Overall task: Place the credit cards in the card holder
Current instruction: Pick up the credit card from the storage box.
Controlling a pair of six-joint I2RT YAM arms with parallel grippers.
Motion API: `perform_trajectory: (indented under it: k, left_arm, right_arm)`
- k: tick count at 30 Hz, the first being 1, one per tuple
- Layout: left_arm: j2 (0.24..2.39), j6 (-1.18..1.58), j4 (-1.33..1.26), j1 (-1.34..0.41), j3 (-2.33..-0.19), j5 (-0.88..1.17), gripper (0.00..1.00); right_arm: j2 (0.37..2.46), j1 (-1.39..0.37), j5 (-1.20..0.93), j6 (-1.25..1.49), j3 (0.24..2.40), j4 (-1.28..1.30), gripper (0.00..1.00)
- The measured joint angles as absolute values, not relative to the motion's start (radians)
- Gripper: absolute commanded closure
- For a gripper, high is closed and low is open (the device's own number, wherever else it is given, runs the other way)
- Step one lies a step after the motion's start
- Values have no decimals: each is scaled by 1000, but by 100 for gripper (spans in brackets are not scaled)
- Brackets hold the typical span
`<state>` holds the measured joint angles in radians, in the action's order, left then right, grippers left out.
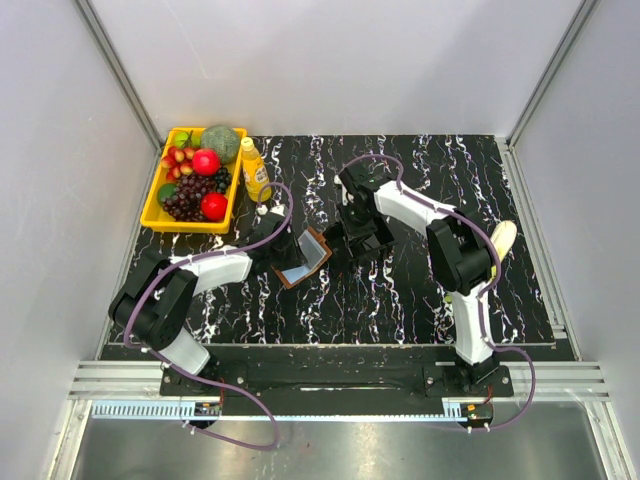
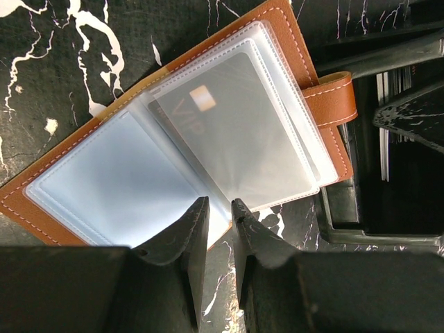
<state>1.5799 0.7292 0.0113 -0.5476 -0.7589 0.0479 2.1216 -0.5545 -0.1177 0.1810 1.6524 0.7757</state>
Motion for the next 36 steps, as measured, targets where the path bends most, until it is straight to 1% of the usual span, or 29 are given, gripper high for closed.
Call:
perform_trajectory:
  k: [1,2,3,4,7,8,14,18,23,26,28,34,35,36]
  left_arm:
    - [1580,729,12,-548,-759,48,76]
    - [1581,729,13,-548,-760,48,76]
    - [1581,729,13,-548,-761,48,76]
    - [1582,729,13,-548,-762,48,76]
    - [1582,729,13,-546,-762,49,76]
    - [1582,729,13,-546,-762,49,75]
    - [1584,729,12,-543,-762,50,75]
    - [1587,729,13,-543,-762,50,75]
    - [1587,729,13,-542,-762,53,75]
    - [1587,729,13,-542,-762,54,75]
    - [1587,729,13,-542,-762,54,75]
    - [1587,728,14,-540,-762,54,75]
    - [1587,728,14,-540,-762,54,75]
    - [1587,726,14,-539,-762,54,75]
  right_arm:
    - [2117,-555,-116,180,1653,775,87]
    - [2112,-554,-117,180,1653,775,88]
    - [2105,-554,-118,178,1653,775,93]
    - [2099,-554,-118,176,1653,775,95]
    - [2074,-549,-118,176,1652,775,94]
    - [2064,-546,-121,176,1650,773,92]
    - [2041,-537,-138,175,1641,762,100]
    - [2027,-534,-162,176,1616,741,100]
    - [2027,-525,-241,182,1613,725,100]
    - [2027,-525,-299,192,1611,711,98]
    - [2027,-524,-326,199,1607,698,100]
    - [2027,-524,-352,210,1601,685,100]
    - [2027,-524,-356,209,1600,684,100]
    - [2027,-523,-360,209,1600,685,96]
